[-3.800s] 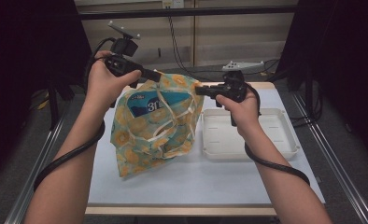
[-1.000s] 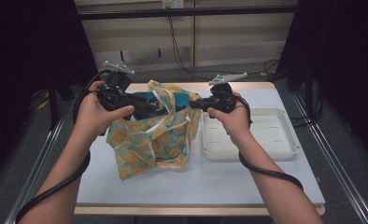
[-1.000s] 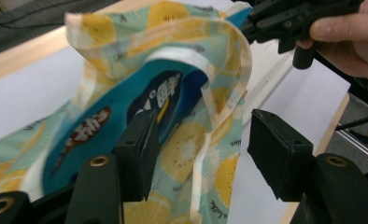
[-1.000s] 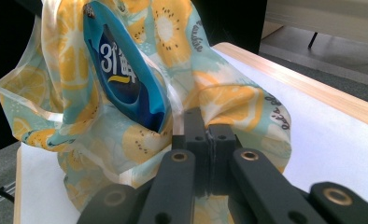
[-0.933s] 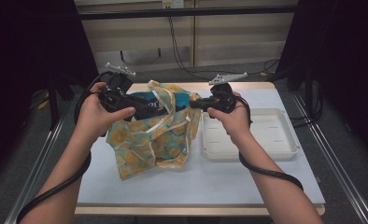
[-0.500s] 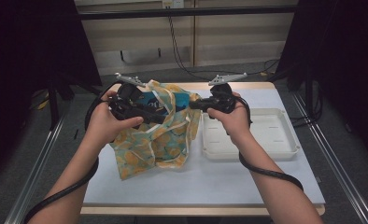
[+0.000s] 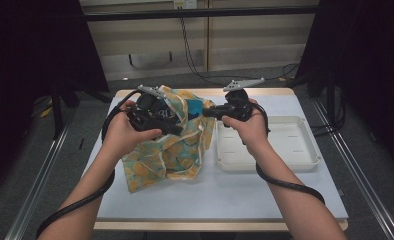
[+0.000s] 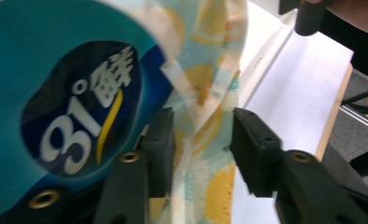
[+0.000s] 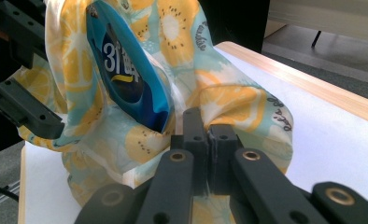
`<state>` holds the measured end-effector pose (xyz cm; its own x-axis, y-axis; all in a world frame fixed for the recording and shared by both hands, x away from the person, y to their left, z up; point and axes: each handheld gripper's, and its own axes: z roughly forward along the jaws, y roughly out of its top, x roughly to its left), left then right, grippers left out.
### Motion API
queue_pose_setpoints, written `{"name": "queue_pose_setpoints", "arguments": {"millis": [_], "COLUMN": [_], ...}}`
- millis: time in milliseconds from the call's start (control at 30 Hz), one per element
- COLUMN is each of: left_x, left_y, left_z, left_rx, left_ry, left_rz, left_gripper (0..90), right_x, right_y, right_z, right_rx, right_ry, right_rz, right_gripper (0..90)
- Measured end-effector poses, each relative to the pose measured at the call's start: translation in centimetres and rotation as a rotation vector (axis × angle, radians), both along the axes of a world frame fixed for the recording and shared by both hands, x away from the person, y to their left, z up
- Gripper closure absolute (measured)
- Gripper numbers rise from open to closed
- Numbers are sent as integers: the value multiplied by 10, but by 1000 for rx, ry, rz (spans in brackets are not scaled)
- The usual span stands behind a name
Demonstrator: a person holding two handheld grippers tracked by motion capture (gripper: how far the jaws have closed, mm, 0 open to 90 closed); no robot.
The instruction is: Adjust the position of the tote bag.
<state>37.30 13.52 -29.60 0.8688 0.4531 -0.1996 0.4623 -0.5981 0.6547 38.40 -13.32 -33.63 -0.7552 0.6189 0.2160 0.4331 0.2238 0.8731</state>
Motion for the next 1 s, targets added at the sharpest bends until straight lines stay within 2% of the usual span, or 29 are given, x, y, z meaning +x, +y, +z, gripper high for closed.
{"name": "queue_pose_setpoints", "arguments": {"millis": [67, 100, 167, 200, 267, 300, 333, 367, 400, 433, 533, 567, 600, 667, 733, 967, 1000], "left_x": [-1, 1, 1, 0, 1, 0, 0, 1, 0, 2, -1, 1, -2, -2, -2, -2, -1], "left_y": [-2, -1, -2, -3, -3, -3, -1, 1, 2, 5, 8, 10, 9, 12, 14, 27, 30], "left_z": [0, 1, 0, -1, -2, -2, -2, -1, 0, 2, 5, 8, 8, 13, 18, 35, 37], "left_rx": [0, 18, 7, 4, 32, 23, 29, 44, 45, 72, 38, 64, 35, 27, 24, 8, 17], "left_ry": [-1, -1, 5, 22, 19, 28, 43, 38, 36, 23, 50, 41, 45, 43, 34, 19, 15], "left_rz": [-4, -23, -21, -4, -8, 3, 10, 10, 20, -12, 18, -12, 17, 21, 23, 88, 85], "left_gripper": [679, 714, 746, 770, 825, 855, 884, 894, 897, 900, 900, 900, 900, 900, 900, 900, 900], "right_x": [0, 0, 0, 0, 0, 0, 0, 0, 0, 0, 0, -1, -1, 0, 0, -1, -1], "right_y": [0, 0, 0, 0, 0, 0, 0, -1, -1, -1, -2, -2, -3, -3, -3, -4, -4], "right_z": [0, 0, 0, 0, -1, -1, -1, 0, 0, 0, 0, 0, -1, -1, -2, -4, -4], "right_rx": [0, 1, 2, 4, 6, 9, 10, 9, 10, 10, 3, 3, 1, 1, -1, -2, -1], "right_ry": [-3, -2, -2, 0, 2, 3, 3, 1, 2, 0, -4, -3, -3, -2, -3, -2, -1], "right_rz": [0, 0, -1, -1, -1, 0, -1, -2, -4, -5, -8, -10, -10, -10, -9, -9, -9], "right_gripper": [890, 890, 890, 890, 890, 890, 890, 890, 890, 890, 890, 891, 891, 892, 892, 892, 892]}}
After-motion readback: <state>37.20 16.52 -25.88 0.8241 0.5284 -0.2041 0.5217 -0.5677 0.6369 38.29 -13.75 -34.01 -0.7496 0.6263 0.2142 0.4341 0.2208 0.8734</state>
